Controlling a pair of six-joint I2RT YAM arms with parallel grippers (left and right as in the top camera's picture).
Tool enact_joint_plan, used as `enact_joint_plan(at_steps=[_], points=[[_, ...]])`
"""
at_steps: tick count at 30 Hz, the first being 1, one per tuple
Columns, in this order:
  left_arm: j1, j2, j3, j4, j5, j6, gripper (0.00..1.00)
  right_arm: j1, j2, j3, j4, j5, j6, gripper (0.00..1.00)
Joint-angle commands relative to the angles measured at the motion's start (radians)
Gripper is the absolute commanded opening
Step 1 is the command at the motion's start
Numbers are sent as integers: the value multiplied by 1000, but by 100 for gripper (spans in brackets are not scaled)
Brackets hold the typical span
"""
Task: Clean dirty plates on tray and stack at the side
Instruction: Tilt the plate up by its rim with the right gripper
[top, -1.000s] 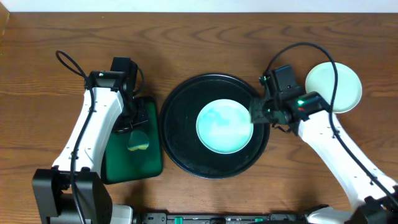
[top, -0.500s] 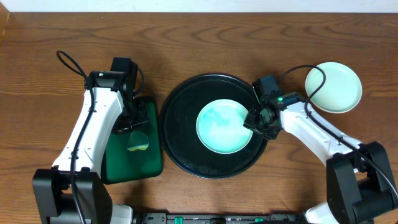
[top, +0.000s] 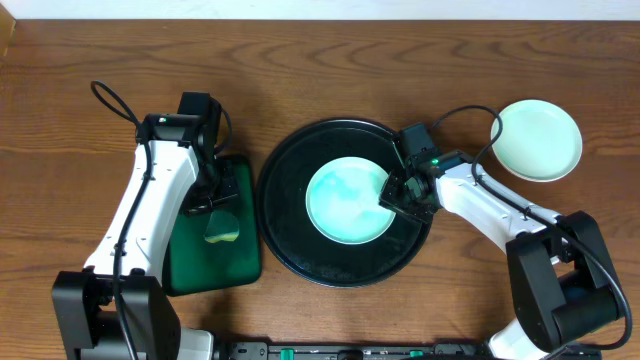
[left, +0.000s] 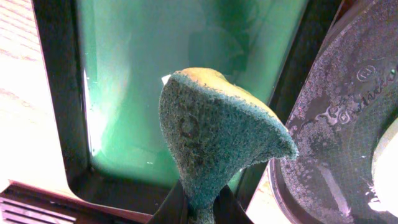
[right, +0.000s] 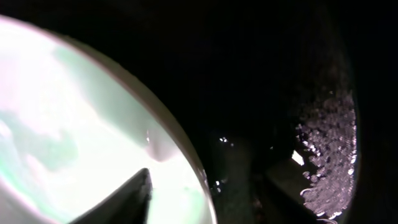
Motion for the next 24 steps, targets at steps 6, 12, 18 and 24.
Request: enact_joint_plan(at_steps=[6,12,18,24], points=[[5,10,-4,-7,-1,10,7,6,7,-2,9,13,-88,44],[5,10,-4,-7,-1,10,7,18,7,-2,34,8,-125,54],[5,10,-4,-7,31,14,7,18,12,-2,42,8,-124,83],[5,10,-4,-7,44,21,7,15,81,-2,47,-46,-101,68]])
